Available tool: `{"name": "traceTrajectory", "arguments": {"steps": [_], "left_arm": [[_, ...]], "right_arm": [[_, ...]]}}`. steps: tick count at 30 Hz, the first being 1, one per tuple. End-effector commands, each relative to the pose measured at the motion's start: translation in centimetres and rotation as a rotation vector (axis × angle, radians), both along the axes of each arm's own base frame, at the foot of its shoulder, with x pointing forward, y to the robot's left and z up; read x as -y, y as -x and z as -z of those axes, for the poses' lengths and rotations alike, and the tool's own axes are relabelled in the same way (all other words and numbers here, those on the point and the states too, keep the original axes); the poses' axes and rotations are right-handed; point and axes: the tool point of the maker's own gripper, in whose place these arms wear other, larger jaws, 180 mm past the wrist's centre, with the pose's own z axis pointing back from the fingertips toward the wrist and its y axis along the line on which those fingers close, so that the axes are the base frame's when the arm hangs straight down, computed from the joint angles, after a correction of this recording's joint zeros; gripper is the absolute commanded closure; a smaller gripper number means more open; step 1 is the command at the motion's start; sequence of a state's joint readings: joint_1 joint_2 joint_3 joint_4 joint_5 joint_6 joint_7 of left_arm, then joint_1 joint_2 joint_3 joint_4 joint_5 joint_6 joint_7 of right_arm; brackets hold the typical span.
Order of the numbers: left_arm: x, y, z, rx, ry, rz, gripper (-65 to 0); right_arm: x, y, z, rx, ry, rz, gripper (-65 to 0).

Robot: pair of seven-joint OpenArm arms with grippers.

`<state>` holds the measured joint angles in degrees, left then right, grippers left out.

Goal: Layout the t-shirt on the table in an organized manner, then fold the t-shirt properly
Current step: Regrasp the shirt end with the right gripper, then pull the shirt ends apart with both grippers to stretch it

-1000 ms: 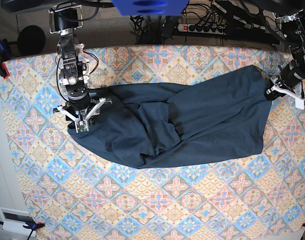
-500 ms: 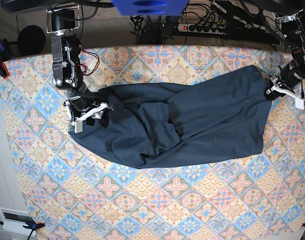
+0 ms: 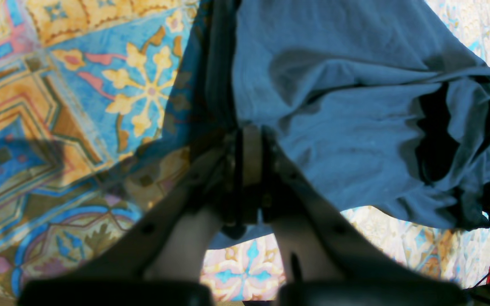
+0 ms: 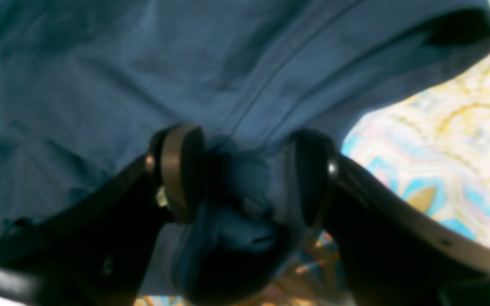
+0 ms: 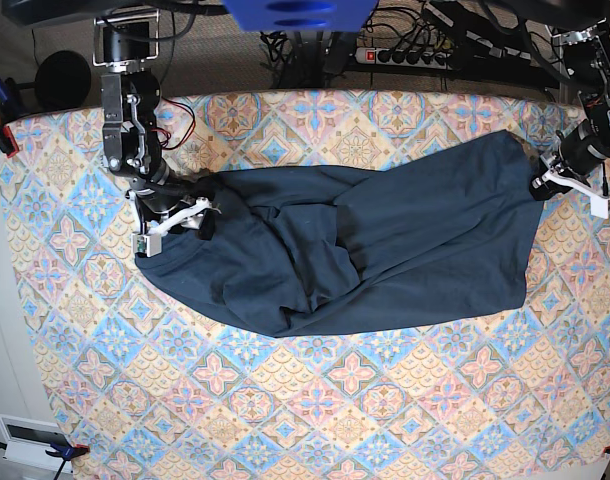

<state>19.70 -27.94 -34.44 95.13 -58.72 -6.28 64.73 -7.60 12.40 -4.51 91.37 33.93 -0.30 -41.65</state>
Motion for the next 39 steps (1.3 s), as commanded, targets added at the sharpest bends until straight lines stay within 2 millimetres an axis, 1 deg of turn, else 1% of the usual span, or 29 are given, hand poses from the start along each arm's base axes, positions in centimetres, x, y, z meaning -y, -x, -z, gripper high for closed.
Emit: {"name": "traceTrajectory", "arguments": {"steps": [1, 8, 13, 22, 24, 26, 28, 30, 33, 35, 38, 39], "left_arm": [[-0.5, -0.7, -1.3, 0.040, -0.022, 0.008, 0.0], [-0.5, -0.7, -1.3, 0.040, -0.022, 0.008, 0.0], [-0.5, -0.7, -1.3, 0.040, -0.022, 0.008, 0.0], [-0.5, -0.7, -1.3, 0.040, -0.022, 0.008, 0.0], [-0.5, -0.7, -1.3, 0.040, -0.022, 0.008, 0.0], [-0.5, -0.7, -1.3, 0.040, -0.022, 0.008, 0.0], [-0.5, -0.7, -1.3, 0.040, -0.022, 0.008, 0.0], [-0.5, -0.7, -1.3, 0.040, -0.022, 0.008, 0.0], [-0.5, -0.7, -1.3, 0.040, -0.022, 0.008, 0.0], [-0.5, -0.7, -1.3, 0.040, -0.022, 0.008, 0.0], [-0.5, -0.8, -1.4, 0.044, -0.022, 0.008, 0.0], [-0.5, -0.8, -1.5, 0.046, -0.023, 0.006, 0.0]], "right_arm": [[0.5, -1.0, -1.1, 0.045, 0.005, 0.004, -34.1], [0.5, -0.5, 0.1, 0.011, 0.003, 0.002, -33.8], [-1.6, -0.5, -0.8, 0.067, -0.016, -0.143, -33.7], [-1.8, -0.5, -0.9, 0.073, -0.017, -0.155, -33.4], [-1.8, -0.5, -1.0, 0.075, -0.018, -0.157, -30.5], [-1.9, -1.0, -1.4, 0.089, -0.017, -0.163, -25.4], [-2.8, -1.2, -1.8, 0.116, -0.026, -0.224, -18.5], [-4.0, -1.7, -2.9, 0.168, -0.034, -0.310, -11.1], [-5.2, -2.2, -4.3, 0.231, -0.039, -0.409, -2.4], [-5.3, -2.6, -5.0, 0.254, -0.036, -0.425, 0.0], [-5.4, -2.7, -5.4, 0.267, -0.034, -0.429, -0.1], [-5.3, -2.8, -5.8, 0.280, -0.031, -0.428, -0.1]]}}
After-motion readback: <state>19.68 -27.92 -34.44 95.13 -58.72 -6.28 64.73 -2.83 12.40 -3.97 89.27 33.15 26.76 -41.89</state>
